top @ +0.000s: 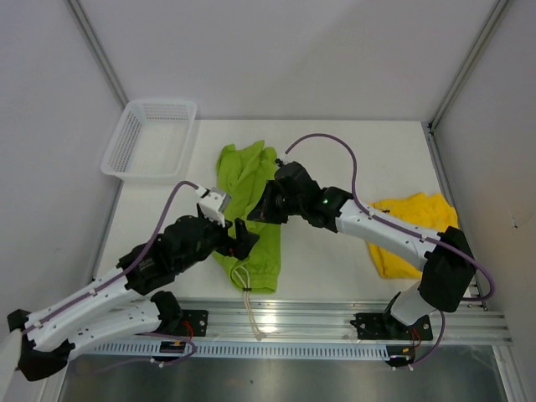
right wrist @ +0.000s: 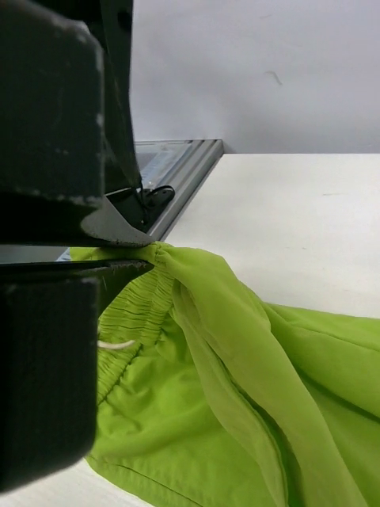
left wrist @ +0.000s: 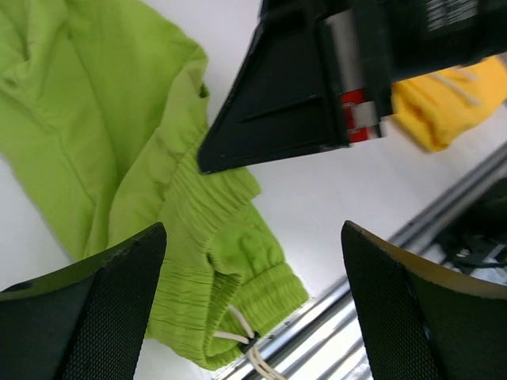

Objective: Fold and stack the shorts
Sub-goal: Flatten the shorts out

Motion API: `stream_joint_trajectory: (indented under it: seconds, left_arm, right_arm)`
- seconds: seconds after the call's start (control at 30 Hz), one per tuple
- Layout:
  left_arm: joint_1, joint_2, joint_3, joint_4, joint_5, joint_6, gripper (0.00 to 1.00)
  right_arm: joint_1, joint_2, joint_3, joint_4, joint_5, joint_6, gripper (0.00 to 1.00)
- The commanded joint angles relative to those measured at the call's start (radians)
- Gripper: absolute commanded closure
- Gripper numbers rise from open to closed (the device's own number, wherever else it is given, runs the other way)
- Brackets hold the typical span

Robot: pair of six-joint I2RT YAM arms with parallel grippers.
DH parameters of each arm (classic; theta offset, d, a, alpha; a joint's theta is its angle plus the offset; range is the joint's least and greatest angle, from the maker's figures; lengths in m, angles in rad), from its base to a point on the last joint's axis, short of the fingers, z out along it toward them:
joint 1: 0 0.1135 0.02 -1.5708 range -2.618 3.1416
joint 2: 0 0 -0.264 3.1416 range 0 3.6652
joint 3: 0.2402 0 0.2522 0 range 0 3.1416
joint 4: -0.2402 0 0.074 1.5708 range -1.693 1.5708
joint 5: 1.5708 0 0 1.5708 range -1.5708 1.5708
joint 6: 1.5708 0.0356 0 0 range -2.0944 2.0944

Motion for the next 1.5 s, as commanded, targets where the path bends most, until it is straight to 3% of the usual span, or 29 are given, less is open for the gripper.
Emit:
stream_joint_trajectory:
  seconds: [0.0, 0.27, 0.4, 0.73, 1.0, 1.1, 1.13, 1.2, 1.23, 1.27, 1.3, 1.37, 1.47]
  left_arm:
    - [-0.044, 0.041, 0.035, 0.001, -0.225, 0.033, 0.09]
    - [-0.065, 0.049, -0.043, 0.102, -0.268, 0.085, 0.14]
    - [-0.075, 0.073, -0.057, 0.146, -0.274, 0.103, 0.21]
    - [-0.133, 0.146, -0.060, 0.202, -0.280, 0.172, 0.25]
    - [-0.137, 0.213, -0.054, 0.200, -0.305, 0.172, 0.42]
    - [-0.144, 0.227, -0.056, 0.212, -0.311, 0.187, 0.55]
    - [-0.145, 0.228, -0.062, 0.223, -0.314, 0.192, 0.66]
    - [-0.145, 0.236, -0.069, 0.229, -0.320, 0.197, 0.80]
    - [-0.145, 0.239, -0.066, 0.226, -0.326, 0.195, 0.98]
    - [-0.145, 0.241, -0.068, 0.222, -0.347, 0.191, 1.00]
    - [-0.145, 0.239, -0.068, 0.217, -0.358, 0.184, 1.00]
    - [-0.145, 0.213, -0.068, 0.196, -0.377, 0.162, 1.00]
    - [-0.145, 0.131, -0.062, 0.130, -0.418, 0.103, 1.00]
  right_arm:
    - [-0.013, 0.000, 0.078, -0.071, -0.050, -0.017, 1.00]
    - [-0.059, 0.032, 0.138, -0.134, -0.148, -0.003, 1.00]
    - [-0.061, 0.038, 0.145, -0.134, -0.162, -0.003, 1.00]
    - [-0.064, 0.052, 0.159, -0.142, -0.181, 0.000, 1.00]
    - [-0.067, 0.059, 0.158, -0.140, -0.190, 0.003, 1.00]
    - [-0.065, 0.061, 0.158, -0.139, -0.191, 0.004, 1.00]
    - [-0.065, 0.059, 0.155, -0.136, -0.193, 0.006, 1.00]
    - [-0.067, 0.059, 0.152, -0.119, -0.214, 0.003, 0.92]
    - [-0.067, 0.059, 0.152, -0.110, -0.224, -0.003, 0.84]
    - [-0.070, 0.058, 0.152, -0.101, -0.237, -0.018, 0.56]
    - [-0.073, 0.056, 0.156, -0.113, -0.244, -0.037, 0.46]
    - [-0.073, 0.038, 0.174, -0.160, -0.186, -0.072, 0.31]
    - [-0.111, -0.003, 0.126, -0.168, -0.113, -0.082, 0.28]
